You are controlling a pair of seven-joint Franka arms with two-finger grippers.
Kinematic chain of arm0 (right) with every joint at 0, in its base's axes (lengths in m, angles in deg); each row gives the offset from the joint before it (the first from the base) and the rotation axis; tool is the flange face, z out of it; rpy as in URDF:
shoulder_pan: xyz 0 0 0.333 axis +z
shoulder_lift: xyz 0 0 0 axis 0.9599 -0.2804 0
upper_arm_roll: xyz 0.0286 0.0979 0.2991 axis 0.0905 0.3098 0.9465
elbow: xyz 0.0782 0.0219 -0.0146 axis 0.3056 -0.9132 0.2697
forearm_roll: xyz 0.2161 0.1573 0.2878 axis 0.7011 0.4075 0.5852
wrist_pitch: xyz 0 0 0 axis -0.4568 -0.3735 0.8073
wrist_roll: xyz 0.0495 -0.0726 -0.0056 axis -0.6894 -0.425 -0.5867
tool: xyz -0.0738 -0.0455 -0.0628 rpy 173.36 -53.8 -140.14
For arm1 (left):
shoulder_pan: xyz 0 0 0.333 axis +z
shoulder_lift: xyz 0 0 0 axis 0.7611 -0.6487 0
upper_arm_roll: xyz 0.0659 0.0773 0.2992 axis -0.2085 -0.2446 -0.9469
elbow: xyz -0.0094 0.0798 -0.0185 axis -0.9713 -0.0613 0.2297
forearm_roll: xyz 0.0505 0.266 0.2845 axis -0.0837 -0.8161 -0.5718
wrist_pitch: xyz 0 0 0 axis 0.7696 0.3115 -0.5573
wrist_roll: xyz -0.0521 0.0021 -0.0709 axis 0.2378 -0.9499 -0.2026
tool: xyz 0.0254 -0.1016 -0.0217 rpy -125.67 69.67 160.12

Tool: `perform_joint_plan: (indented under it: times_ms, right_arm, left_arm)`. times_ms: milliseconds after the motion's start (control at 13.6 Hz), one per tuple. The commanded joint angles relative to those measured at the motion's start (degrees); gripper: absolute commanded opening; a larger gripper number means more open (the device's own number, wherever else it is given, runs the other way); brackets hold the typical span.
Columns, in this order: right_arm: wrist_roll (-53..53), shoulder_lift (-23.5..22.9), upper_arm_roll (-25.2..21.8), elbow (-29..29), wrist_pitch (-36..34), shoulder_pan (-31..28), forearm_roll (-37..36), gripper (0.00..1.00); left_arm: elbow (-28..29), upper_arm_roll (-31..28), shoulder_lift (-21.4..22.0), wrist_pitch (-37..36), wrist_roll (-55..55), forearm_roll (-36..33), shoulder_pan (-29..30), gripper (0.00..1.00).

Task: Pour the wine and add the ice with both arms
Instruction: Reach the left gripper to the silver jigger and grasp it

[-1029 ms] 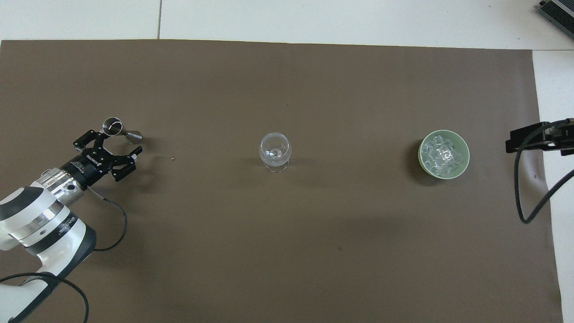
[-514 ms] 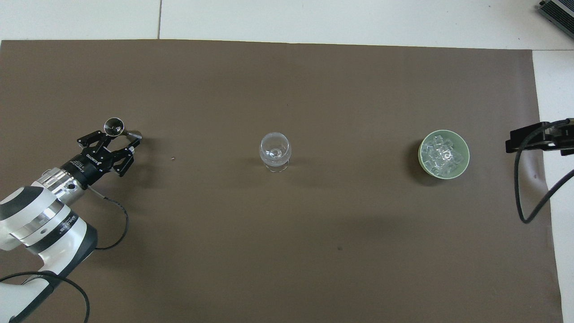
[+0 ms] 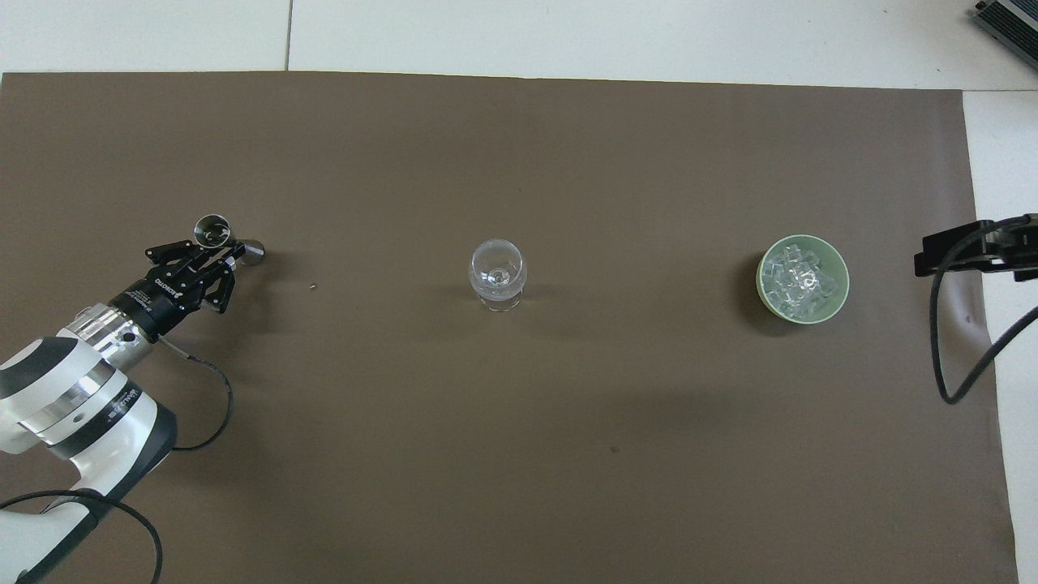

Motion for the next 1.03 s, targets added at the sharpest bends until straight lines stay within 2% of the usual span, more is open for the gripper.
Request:
perform_joint_plan:
  times_ms: [0, 220, 955]
  right_arm:
    - [-0.29, 0.98, -0.1, -1.04, -0.04, 0.02, 0.98, 1.0]
    - [-0.29, 0.98, -0.1, -1.04, -0.04, 0.02, 0.98, 1.0]
    - [-0.29, 0.98, -0.1, -1.04, -0.04, 0.02, 0.98, 1.0]
  left_arm:
    - [-0.5, -0.43, -0.65, 1.14, 0.94, 1.57, -0.77, 0.1]
    - [-0.59, -0.34, -1.0, 1.05, 0.85, 1.57, -0.68, 0.0]
    - [-1.38, -0.26, -1.09, 0.44, 0.59, 1.57, -0.06, 0.0]
